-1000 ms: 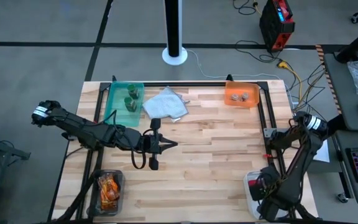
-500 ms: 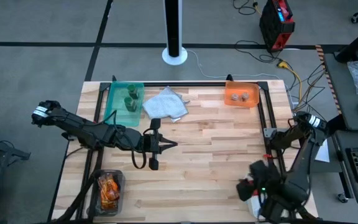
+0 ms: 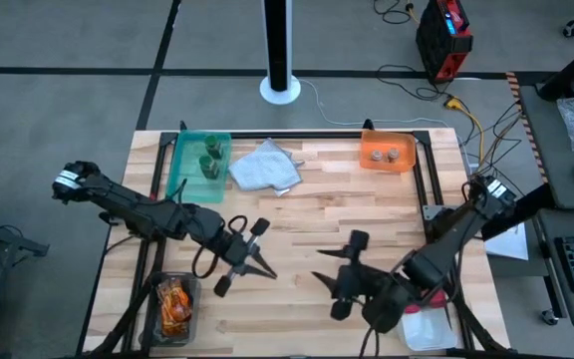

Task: Sort spices by type
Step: Return to Home Position

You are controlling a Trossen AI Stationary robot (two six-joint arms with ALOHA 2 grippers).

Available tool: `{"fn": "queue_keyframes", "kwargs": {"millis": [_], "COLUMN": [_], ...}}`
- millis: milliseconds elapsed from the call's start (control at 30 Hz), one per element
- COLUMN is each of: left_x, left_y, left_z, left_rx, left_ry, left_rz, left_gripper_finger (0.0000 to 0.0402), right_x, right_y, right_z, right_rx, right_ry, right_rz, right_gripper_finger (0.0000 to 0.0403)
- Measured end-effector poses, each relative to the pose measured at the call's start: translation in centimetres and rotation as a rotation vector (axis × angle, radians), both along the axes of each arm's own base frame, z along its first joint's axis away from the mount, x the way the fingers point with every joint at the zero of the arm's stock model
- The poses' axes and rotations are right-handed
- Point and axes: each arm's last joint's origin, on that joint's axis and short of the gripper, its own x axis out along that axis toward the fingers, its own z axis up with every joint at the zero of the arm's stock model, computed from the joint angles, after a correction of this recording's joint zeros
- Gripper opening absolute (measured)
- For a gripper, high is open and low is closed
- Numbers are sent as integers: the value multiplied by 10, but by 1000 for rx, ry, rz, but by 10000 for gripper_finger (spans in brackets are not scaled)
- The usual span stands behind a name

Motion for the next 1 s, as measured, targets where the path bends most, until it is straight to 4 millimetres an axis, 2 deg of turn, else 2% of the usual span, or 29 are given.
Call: {"fn": "queue_keyframes", "kwargs": {"millis": [167, 267, 333, 467, 533, 633, 800, 900, 1000], "left_x": [-4, -9, -10, -2, 3, 1, -22, -46, -71], "left_y": [-10, -19, -20, 1, 17, 40, 62, 69, 73], "left_z": [0, -6, -8, -2, -4, -3, 7, 8, -4], "left_rx": [7, 64, 103, 131, 123, 101, 101, 86, 40], "left_ry": [-12, -15, -27, -82, -54, 6, -9, -89, -105], "left_rz": [-56, -72, -21, 96, 84, 99, 182, 222, 243], "left_gripper_finger": [0, 0, 0, 0, 0, 0, 0, 0, 0], "right_x": [14, 25, 36, 65, 74, 81, 74, 58, 35], "right_y": [-1, -9, -18, -48, -66, -89, -114, -122, -133], "right_z": [12, 9, 5, -8, -18, -30, -41, -47, -47], "right_rx": [-123, -114, -101, -56, -48, -40, -39, -42, -37], "right_ry": [-41, -18, -16, -112, -132, -171, -276, -326, -365], "right_rz": [92, 169, 249, 494, 582, 579, 545, 608, 614], "right_gripper_finger": [230, 235, 239, 246, 249, 254, 260, 265, 269]}}
